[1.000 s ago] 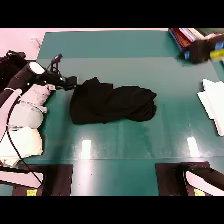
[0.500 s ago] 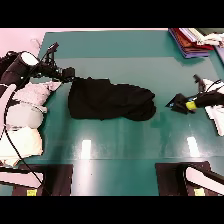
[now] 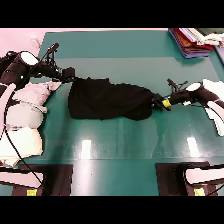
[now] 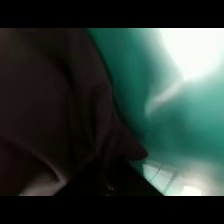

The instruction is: Fold the shirts.

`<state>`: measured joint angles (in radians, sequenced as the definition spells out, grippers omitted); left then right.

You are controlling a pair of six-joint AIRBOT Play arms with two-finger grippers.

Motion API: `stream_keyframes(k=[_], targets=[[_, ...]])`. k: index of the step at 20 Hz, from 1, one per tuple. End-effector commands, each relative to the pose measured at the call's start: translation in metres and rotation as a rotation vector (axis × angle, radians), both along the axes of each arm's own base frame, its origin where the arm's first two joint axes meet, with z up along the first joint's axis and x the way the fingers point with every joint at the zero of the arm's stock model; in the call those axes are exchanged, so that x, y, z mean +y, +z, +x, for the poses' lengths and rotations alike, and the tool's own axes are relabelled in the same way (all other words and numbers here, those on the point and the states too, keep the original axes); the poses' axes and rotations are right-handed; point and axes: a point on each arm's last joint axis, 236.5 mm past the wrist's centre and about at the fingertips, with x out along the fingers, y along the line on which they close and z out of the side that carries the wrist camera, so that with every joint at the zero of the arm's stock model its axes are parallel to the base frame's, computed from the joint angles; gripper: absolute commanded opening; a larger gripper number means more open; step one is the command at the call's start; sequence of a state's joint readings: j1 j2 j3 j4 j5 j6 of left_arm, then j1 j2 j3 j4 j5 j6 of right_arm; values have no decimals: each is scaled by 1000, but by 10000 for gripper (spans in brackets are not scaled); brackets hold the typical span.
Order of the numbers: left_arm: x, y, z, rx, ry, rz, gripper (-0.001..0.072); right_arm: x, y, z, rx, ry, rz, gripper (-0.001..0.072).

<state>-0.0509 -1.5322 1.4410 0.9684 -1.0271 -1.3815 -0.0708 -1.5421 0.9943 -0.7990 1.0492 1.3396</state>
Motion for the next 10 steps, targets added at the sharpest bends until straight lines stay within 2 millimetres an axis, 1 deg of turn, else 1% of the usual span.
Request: stream_keyframes(k=[1, 2, 3, 4, 5, 6, 7, 8, 9, 10], targets=[[3, 14, -2, -15, -5, 19, 22, 11, 19, 25, -90, 65, -34, 20], [7, 34, 0, -69, -4, 42, 22, 4, 43, 33, -158, 80, -68, 20], [13, 65, 3, -146, -3, 71, 22, -6, 72, 42, -234, 87, -102, 20], [18, 103, 3, -231, -2, 95, 22, -18, 108, 49, -321, 86, -140, 20], [24, 150, -2, -339, 4, 125, 22, -31, 154, 55, -425, 75, -171, 20], [27, 201, -11, -451, 14, 133, 22, -42, 207, 56, -535, 57, -192, 20], [28, 260, -27, -582, 27, 128, 22, -52, 257, 52, -644, 34, -216, 20], [30, 313, -48, -703, 39, 122, 22, -61, 313, 43, -770, 6, -247, 20], [32, 367, -77, -831, 53, 116, 22, -67, 361, 29, -881, -19, -277, 20], [34, 412, -108, -943, 65, 107, 22, -72, 404, 12, -981, -41, -309, 20]])
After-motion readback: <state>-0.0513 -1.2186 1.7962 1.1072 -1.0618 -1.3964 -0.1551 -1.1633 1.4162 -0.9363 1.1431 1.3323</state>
